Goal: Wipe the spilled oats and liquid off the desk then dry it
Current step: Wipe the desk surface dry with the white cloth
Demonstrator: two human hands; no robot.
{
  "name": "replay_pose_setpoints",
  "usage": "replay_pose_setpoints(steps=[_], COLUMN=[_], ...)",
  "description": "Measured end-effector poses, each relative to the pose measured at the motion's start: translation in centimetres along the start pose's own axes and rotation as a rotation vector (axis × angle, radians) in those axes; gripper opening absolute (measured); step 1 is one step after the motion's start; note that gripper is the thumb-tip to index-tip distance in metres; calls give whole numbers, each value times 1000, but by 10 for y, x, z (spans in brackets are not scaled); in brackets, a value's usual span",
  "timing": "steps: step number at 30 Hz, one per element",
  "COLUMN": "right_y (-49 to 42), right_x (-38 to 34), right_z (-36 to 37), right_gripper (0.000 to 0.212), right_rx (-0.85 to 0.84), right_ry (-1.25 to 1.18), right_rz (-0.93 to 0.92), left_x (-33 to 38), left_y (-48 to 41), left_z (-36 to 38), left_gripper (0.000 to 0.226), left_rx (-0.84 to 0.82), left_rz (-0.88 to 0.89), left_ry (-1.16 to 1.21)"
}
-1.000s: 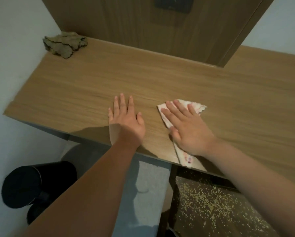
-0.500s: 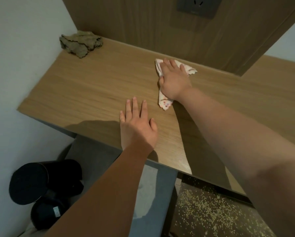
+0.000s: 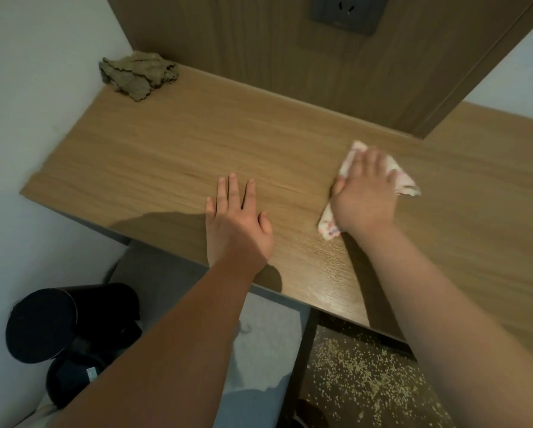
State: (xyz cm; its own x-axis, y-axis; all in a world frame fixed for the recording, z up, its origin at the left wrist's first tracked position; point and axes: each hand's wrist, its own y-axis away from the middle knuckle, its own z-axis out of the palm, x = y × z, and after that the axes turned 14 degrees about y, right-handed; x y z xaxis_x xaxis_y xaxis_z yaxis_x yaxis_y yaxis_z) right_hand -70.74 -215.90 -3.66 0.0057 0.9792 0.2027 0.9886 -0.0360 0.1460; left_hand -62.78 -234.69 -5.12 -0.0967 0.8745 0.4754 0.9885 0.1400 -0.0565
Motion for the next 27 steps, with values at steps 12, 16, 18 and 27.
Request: replay_pose_setpoints(steps=[12,16,18,27], right_y=[-14,57,91,109], right_x=[10,-4,20,34], right_z=[1,6,13,24], right_gripper=[63,61,60,63], right_rx=[-51,62,50,-1], right_ry=[-82,41,65,31], right_rz=[174,-453,-692,-121], left_x=[-3,-1,0,5], left_y=[1,1,-2,7], left_z=[1,0,-1,-10], left_gripper=[65,63,60,47], left_rx=[23,1,-83,57], left_rz=[31,10,-44,122], left_ry=[1,-4,-36,199])
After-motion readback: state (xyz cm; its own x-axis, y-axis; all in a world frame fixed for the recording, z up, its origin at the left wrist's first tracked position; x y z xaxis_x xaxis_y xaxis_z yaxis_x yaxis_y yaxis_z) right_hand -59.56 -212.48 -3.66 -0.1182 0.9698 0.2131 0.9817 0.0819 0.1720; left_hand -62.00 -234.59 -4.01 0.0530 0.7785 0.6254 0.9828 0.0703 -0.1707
